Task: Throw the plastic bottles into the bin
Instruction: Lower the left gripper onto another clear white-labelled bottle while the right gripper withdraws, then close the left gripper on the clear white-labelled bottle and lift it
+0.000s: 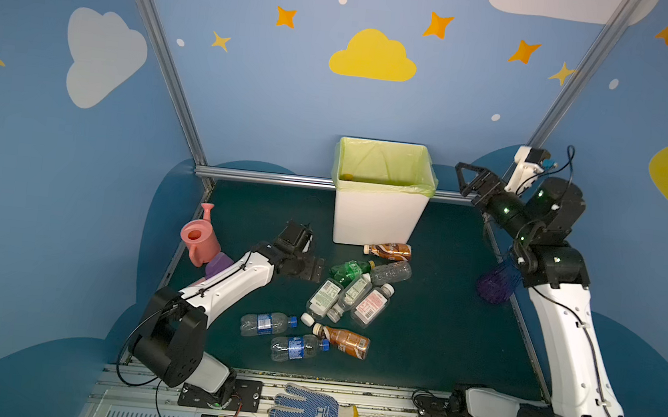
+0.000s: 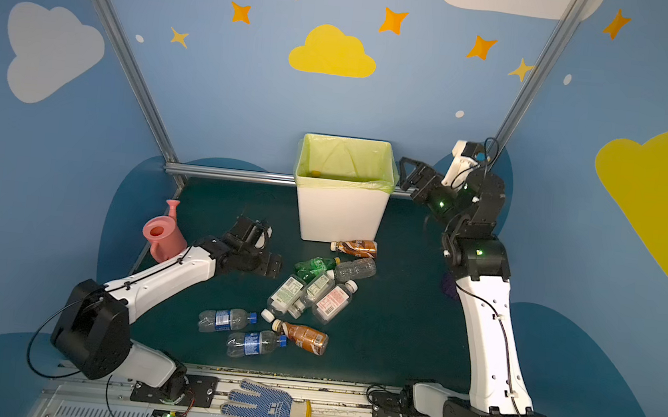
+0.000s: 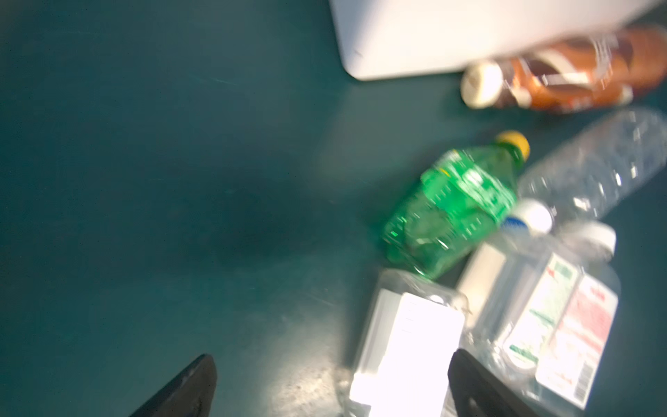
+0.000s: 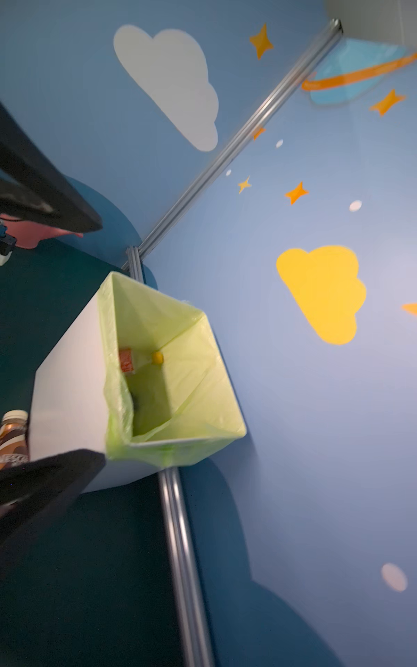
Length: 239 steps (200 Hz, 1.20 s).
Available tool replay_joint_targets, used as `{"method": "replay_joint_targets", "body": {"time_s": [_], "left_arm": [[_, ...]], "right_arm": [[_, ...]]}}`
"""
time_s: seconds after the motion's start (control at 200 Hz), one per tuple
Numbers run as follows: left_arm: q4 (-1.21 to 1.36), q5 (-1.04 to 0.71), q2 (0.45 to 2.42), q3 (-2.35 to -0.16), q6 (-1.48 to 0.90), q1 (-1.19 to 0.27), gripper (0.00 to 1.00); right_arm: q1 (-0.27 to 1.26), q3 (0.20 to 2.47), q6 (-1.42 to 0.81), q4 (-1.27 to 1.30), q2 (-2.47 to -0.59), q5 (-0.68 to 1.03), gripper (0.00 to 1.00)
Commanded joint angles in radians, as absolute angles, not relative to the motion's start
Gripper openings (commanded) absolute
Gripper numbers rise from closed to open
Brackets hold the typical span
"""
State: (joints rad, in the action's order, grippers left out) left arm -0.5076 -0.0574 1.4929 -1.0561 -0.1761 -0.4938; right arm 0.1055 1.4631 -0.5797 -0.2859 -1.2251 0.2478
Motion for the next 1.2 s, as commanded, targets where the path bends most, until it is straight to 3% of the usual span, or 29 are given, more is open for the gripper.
{"method": "replay_joint_targets", "body": {"time_s": [0.0, 0.185, 0.451, 0.741, 0.966, 1.191], "left_arm": [[-0.627, -0.038, 1.528, -1.076, -0.099, -0.546, 0.99], [-0.673, -0.049, 1.601, -1.112, -0.098, -0.624, 0.95], [-0.681, 0.025, 1.676, -1.141, -0.125, -0.691, 0.93], [-0.683, 0.085, 1.751, -1.163, -0.146, -0.692, 0.86], [-0.692, 0.152, 1.782, -1.159, -0.170, -0.682, 0.72], [-0.691, 0.174, 1.763, -1.126, -0.186, -0.630, 0.70]], "right_arm": [[0.054, 1.243, -0.631, -0.295, -1.205, 0.243, 0.94], [0.001, 0.989, -0.662, -0.319, -1.111, 0.264, 0.94], [-0.027, 0.798, -0.719, -0.312, -1.014, 0.258, 0.95], [-0.039, 0.753, -0.726, -0.324, -0.996, 0.264, 0.94], [-0.043, 0.753, -0.720, -0.333, -1.002, 0.266, 0.95], [-0.045, 0.746, -0.718, -0.337, -1.002, 0.266, 0.95]]}}
